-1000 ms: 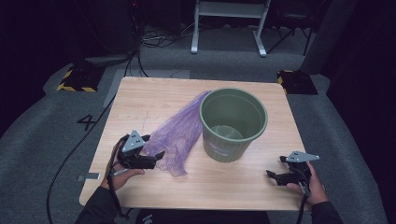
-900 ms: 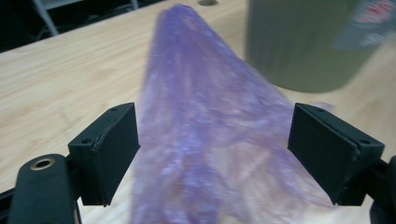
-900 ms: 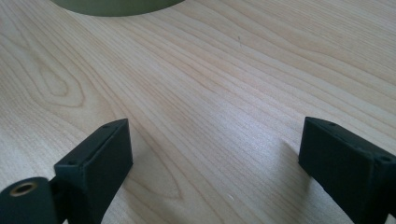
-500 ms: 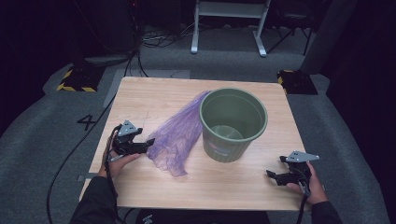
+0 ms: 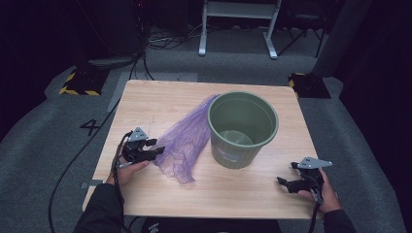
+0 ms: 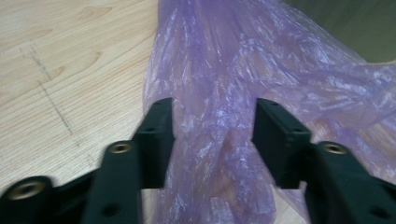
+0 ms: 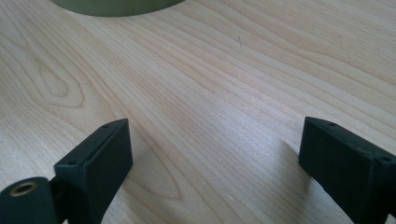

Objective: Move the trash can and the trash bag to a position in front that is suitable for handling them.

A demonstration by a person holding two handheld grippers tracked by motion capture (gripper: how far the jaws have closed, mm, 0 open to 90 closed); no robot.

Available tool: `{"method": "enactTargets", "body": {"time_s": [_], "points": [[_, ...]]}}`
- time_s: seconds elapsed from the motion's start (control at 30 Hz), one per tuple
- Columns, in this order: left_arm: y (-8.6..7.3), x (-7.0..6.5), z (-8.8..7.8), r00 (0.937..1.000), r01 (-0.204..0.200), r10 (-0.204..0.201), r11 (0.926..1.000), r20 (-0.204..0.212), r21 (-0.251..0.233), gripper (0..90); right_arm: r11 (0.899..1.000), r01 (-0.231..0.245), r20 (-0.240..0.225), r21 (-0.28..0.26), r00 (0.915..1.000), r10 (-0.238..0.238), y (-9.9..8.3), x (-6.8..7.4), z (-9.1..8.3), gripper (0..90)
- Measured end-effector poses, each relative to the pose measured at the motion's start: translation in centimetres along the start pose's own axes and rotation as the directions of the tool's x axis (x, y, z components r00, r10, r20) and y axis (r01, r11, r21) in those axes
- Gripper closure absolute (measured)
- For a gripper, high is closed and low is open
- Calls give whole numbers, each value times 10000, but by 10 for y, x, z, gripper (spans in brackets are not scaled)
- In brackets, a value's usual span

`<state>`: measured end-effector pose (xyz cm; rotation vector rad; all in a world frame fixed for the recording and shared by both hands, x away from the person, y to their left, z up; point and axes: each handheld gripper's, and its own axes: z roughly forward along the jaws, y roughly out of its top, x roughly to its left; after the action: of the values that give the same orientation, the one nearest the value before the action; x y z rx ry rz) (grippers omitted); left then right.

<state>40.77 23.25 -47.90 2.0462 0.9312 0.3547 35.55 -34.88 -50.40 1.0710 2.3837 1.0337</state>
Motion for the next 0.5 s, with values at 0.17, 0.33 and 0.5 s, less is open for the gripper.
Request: {"method": "enactTargets", "body": {"time_s": [0.17,0.33,0.5], "points": [[0,-15,10,9977,-626,609,9961,301,617,616,10000,0,2,2,10000,0,0,0,0,96],[1,-20,7,9970,-579,567,9981,522,228,702,10000,0,0,1,10000,0,0,0,0,96],[-5,-28,8,9962,-730,714,9969,498,301,759,10000,1,-1,0,10000,-1,0,0,0,96]]}}
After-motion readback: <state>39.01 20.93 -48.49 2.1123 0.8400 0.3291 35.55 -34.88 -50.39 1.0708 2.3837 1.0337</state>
